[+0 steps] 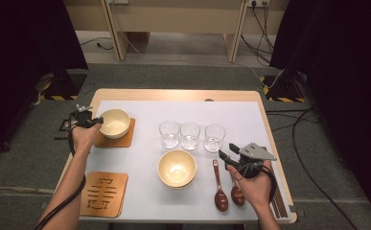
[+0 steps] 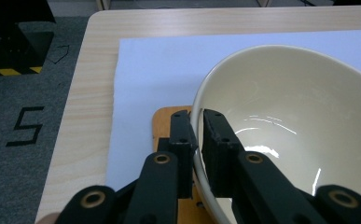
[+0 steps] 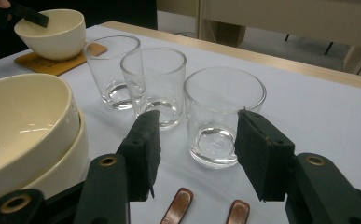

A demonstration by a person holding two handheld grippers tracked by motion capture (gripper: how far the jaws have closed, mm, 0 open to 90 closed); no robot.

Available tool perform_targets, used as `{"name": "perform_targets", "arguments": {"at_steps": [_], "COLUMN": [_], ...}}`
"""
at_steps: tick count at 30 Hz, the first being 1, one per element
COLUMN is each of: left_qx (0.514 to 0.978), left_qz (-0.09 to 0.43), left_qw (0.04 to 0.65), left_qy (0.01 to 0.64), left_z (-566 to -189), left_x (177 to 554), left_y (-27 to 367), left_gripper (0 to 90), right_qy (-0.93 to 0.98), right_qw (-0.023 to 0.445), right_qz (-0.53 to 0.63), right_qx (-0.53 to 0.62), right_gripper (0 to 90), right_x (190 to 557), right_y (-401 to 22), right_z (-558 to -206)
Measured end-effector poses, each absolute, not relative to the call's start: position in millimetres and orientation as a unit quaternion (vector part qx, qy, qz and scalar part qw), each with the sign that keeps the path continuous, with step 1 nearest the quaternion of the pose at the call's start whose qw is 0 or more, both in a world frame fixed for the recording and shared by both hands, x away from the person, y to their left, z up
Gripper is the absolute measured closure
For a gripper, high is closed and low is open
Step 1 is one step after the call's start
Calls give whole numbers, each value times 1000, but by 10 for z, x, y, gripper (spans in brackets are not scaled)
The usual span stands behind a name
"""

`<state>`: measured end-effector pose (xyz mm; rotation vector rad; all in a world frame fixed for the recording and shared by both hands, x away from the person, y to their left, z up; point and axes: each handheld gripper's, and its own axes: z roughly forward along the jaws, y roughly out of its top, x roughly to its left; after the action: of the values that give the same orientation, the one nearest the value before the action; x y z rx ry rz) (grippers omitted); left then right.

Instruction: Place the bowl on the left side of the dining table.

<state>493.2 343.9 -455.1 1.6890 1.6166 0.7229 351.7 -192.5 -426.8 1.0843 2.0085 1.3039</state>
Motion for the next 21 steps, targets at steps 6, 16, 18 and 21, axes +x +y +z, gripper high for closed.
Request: {"name": "perform_targets", "arguments": {"at_steps": [6, 16, 18, 21], "left_qx": [648, 631, 633, 633], "left_qz": [277, 271, 275, 275], "left_qw": [338, 369, 368, 371], "left_qy": [624, 627, 623, 621], "left_z": [-4588, -4488, -4443, -4378], "left_x": [4944, 4911, 4884, 4845], "left_y": [3459, 3480, 3468, 3450], "left_gripper": [800, 536, 510, 475], "right_qy": [741, 739, 739, 740], "right_qw": [250, 242, 240, 238], "right_qz": [474, 469, 469, 466], "right_qx": [405, 419, 420, 423], "right_gripper": [500, 499, 499, 499], "right_x": [3532, 3559, 3568, 3582], "right_y": [-1948, -1986, -1990, -2001], "right_z": [-4282, -4308, -4316, -4334]}}
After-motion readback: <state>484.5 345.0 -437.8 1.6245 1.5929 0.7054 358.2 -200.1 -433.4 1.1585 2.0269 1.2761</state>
